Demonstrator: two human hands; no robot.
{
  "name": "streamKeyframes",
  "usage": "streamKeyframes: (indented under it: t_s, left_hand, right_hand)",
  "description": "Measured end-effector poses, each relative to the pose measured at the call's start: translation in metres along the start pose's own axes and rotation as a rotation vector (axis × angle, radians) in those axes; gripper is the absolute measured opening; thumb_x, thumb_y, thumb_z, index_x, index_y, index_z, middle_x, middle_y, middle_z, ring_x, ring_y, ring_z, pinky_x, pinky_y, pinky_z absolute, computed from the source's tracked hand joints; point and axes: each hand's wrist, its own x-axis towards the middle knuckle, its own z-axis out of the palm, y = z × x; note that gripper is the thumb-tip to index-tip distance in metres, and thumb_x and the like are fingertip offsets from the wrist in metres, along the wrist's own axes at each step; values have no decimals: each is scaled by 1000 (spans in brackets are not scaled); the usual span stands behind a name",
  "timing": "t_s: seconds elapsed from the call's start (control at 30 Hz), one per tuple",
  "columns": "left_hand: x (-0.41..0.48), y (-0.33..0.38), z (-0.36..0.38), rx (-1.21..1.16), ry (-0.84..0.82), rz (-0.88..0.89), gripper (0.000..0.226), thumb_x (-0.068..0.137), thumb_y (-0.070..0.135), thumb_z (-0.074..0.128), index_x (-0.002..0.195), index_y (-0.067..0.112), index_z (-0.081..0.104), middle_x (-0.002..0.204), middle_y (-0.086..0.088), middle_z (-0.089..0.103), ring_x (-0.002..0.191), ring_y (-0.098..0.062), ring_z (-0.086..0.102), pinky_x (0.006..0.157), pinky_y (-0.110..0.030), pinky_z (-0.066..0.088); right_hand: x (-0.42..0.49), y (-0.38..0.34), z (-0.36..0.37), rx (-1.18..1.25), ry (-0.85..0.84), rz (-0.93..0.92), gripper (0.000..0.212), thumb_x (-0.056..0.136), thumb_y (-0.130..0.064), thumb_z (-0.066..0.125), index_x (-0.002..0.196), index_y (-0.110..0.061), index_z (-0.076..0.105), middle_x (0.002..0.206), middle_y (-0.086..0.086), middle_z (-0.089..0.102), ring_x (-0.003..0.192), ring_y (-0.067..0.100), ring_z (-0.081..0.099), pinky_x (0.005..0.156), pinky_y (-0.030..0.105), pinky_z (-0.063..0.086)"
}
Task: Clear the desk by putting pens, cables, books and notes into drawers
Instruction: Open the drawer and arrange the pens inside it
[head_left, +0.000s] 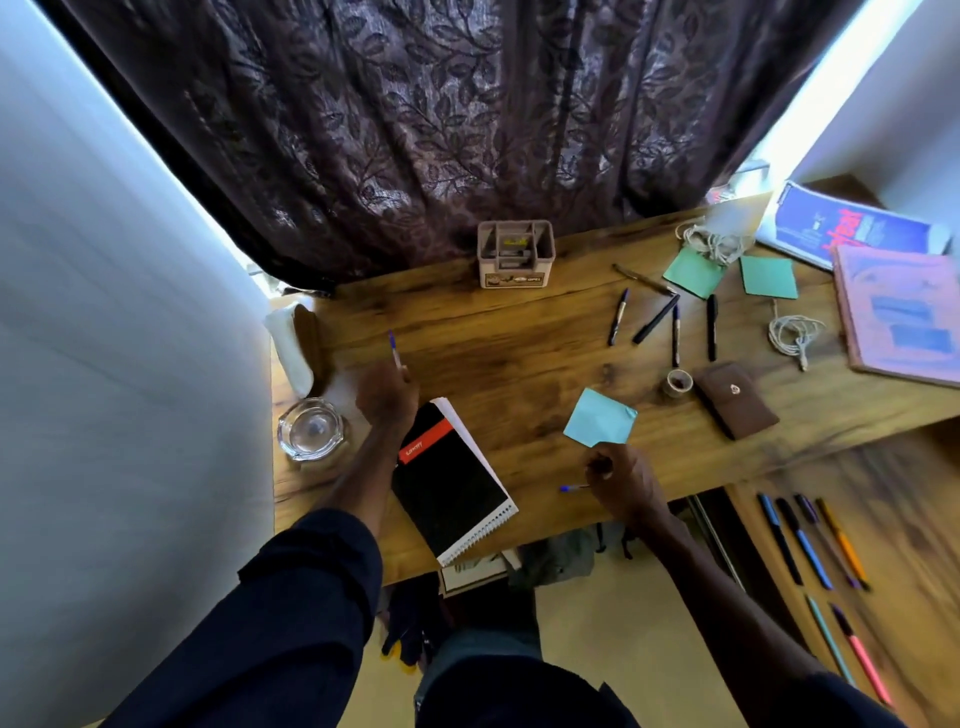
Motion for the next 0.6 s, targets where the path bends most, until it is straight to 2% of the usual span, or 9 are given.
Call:
streamKeyframes:
  t_s: [0.07, 0.13, 0.23, 0.33, 0.43, 0.5, 0.6]
  left_hand:
    - [-3, 13, -1, -32, 35, 86, 35, 104, 29, 50, 115, 1, 66, 111, -19, 69, 107, -36, 66, 84, -42, 52]
    - [-9, 28, 0, -95, 25, 167, 35, 104, 30, 49, 106, 2, 70, 98, -15, 73, 94, -30, 71, 74, -38, 56]
    - [-28, 48, 6, -164, -37, 223, 35, 103, 34, 51, 102, 5, 72, 94, -13, 75, 88, -29, 72, 75, -43, 59]
    - [-54, 64, 18, -233, -79, 235, 32, 101, 34, 57, 99, 6, 72, 95, -14, 76, 91, -32, 71, 76, -41, 57]
    - [-76, 71, 32, -285, -151, 219, 28, 98, 36, 61, 100, 10, 70, 100, -10, 75, 95, -29, 69, 70, -32, 45]
    - [-86, 72, 40, -309, -215, 217, 28, 97, 38, 62, 102, 11, 69, 99, -5, 75, 94, -24, 69, 68, -29, 41]
    - [-99, 74, 49, -331, -305, 251, 30, 95, 37, 65, 100, 7, 71, 95, -6, 76, 89, -22, 72, 71, -32, 53]
  right_hand:
    - [-6, 10, -7, -46, 6, 35, 16, 87, 1, 60, 83, -8, 72, 84, 6, 74, 77, 25, 71, 67, 39, 58]
    - [-11, 15, -10, -68, -25, 109, 18, 89, -1, 57, 91, -10, 73, 92, 7, 72, 83, 27, 69, 72, 38, 57]
    - [-17, 19, -8, -104, -142, 84, 18, 90, -4, 59, 105, -4, 70, 109, 16, 68, 103, 34, 66, 87, 44, 55]
    - [-19, 17, -3, -153, -175, 41, 23, 92, -10, 59, 113, -8, 70, 120, 12, 64, 111, 29, 62, 92, 42, 53]
    - [-14, 16, 0, -231, -198, 65, 22, 99, -19, 53, 114, -9, 66, 119, 10, 61, 111, 27, 61, 92, 41, 52]
    - [-11, 14, -1, -240, -184, 38, 20, 100, -18, 52, 110, -7, 66, 115, 11, 62, 107, 28, 62, 88, 42, 53]
    - [-8, 9, -7, -156, -73, -43, 17, 96, -9, 59, 108, -7, 71, 108, 11, 63, 98, 27, 64, 78, 41, 55]
